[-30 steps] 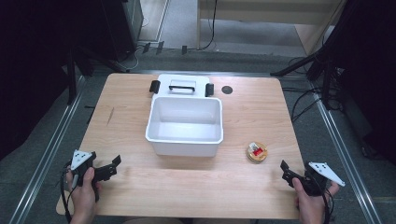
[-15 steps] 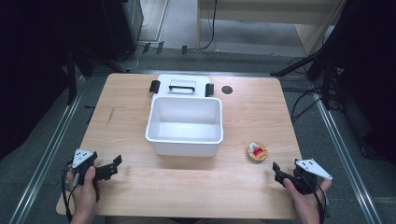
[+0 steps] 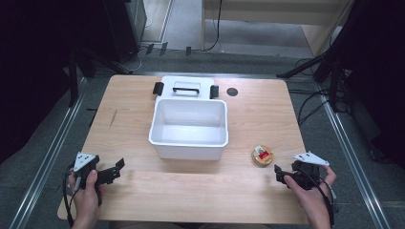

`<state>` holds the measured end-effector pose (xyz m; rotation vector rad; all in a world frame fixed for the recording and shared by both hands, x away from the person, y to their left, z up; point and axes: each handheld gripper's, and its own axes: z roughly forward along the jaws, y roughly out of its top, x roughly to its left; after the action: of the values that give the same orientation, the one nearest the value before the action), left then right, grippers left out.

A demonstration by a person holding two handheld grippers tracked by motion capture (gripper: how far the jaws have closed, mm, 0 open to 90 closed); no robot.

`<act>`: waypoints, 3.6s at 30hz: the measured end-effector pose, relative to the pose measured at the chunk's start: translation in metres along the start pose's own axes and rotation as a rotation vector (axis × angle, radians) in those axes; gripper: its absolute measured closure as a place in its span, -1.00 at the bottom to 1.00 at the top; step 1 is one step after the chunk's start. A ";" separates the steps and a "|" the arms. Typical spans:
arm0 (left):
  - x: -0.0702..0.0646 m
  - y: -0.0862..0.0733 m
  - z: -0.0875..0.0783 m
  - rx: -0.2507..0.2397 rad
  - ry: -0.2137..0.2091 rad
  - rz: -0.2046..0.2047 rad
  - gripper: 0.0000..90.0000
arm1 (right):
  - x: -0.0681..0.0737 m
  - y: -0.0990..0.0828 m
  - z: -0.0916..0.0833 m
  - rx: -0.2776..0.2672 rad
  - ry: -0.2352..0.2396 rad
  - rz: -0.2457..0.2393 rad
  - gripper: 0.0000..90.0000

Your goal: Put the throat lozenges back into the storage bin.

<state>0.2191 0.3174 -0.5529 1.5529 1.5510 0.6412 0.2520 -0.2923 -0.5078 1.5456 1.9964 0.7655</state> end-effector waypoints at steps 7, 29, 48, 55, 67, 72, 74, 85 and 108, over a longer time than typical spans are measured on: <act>0.000 0.000 0.000 0.005 0.002 0.000 -1.00 | 0.015 0.018 0.013 0.149 0.029 -0.095 -0.67; 0.000 0.000 0.000 0.002 0.002 0.004 -1.00 | 0.035 0.058 0.028 0.343 0.063 -0.195 -0.70; 0.000 0.000 0.000 0.004 0.001 0.002 -1.00 | 0.040 0.075 0.039 0.516 0.077 -0.230 -1.00; 0.000 0.000 0.000 0.004 -0.002 0.000 -1.00 | 0.047 0.082 0.044 0.548 0.067 -0.234 -1.00; 0.001 0.000 0.000 0.004 -0.006 -0.003 -1.00 | 0.050 0.099 0.059 0.591 0.067 -0.171 -1.00; 0.001 0.000 0.000 0.004 -0.008 -0.004 -1.00 | 0.053 0.103 0.068 0.611 0.052 -0.156 -1.00; 0.001 0.000 0.000 0.005 -0.009 -0.005 -1.00 | 0.053 0.103 0.074 0.629 0.032 -0.149 -1.00; 0.001 0.000 0.000 0.007 -0.011 -0.005 -1.00 | 0.053 0.096 0.089 0.655 0.026 -0.119 -0.69; 0.000 0.000 0.001 0.007 -0.009 -0.002 -1.00 | 0.047 0.110 0.068 0.589 0.061 -0.118 -0.54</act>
<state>0.2198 0.3177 -0.5530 1.5575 1.5490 0.6276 0.3631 -0.2161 -0.4822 1.6969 2.4757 0.1750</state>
